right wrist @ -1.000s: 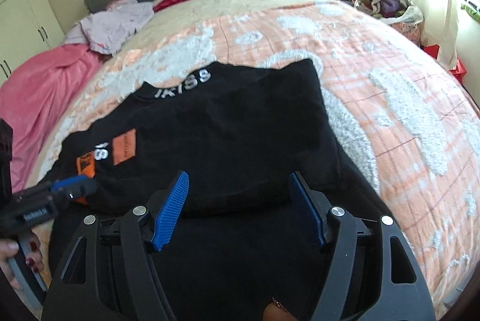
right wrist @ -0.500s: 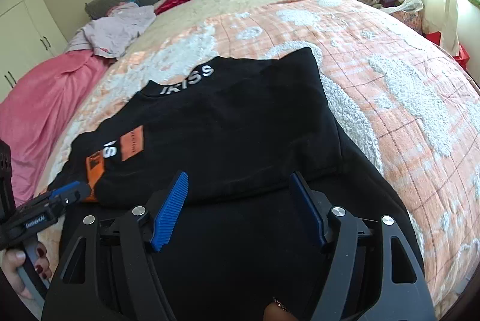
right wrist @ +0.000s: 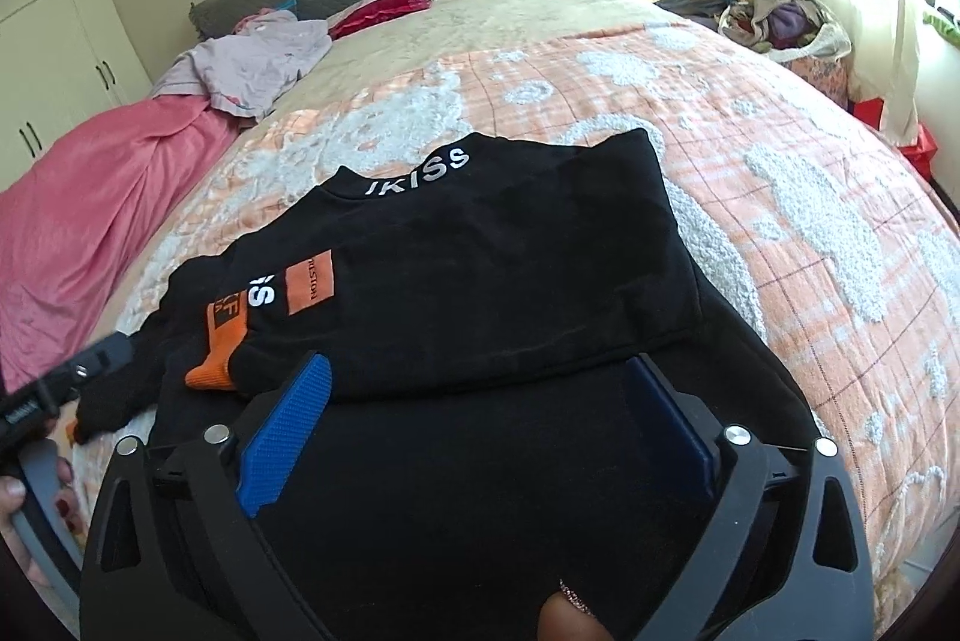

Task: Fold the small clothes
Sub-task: 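Move the left tool toward the other orange-cuffed sleeve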

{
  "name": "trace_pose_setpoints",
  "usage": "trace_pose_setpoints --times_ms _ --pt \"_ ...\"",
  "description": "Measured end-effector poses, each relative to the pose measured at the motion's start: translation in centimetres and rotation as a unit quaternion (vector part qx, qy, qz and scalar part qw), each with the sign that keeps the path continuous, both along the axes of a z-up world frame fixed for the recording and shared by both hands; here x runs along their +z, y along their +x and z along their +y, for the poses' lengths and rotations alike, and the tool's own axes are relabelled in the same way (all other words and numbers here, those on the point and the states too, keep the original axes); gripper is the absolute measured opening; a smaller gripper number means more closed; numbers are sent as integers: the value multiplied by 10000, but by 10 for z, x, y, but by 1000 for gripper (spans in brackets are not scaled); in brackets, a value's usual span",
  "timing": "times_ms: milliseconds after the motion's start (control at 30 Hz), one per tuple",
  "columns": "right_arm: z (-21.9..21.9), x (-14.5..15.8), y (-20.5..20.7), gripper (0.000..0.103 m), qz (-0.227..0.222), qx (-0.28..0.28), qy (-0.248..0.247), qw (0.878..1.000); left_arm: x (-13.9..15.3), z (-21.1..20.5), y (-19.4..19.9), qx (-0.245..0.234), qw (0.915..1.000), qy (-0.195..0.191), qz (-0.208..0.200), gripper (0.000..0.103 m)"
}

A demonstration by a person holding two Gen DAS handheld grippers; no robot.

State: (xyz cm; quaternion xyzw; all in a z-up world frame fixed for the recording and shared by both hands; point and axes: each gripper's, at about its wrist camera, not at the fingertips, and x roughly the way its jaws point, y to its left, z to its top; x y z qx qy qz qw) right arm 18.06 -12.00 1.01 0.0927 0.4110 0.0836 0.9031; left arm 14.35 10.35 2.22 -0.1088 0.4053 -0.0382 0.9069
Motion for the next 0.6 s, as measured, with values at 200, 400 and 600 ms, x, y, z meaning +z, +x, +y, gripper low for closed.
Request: trace_pose_setpoints --times_ms 200,400,600 --pt "13 7 -2 97 -78 101 -56 9999 1 20 -12 351 9993 74 -87 93" --pt "30 17 -3 97 -183 316 -77 9993 3 40 -25 648 9978 -19 -160 93" --pt "60 28 -3 98 -287 711 -121 9970 5 63 -41 1075 9940 -29 -207 93"
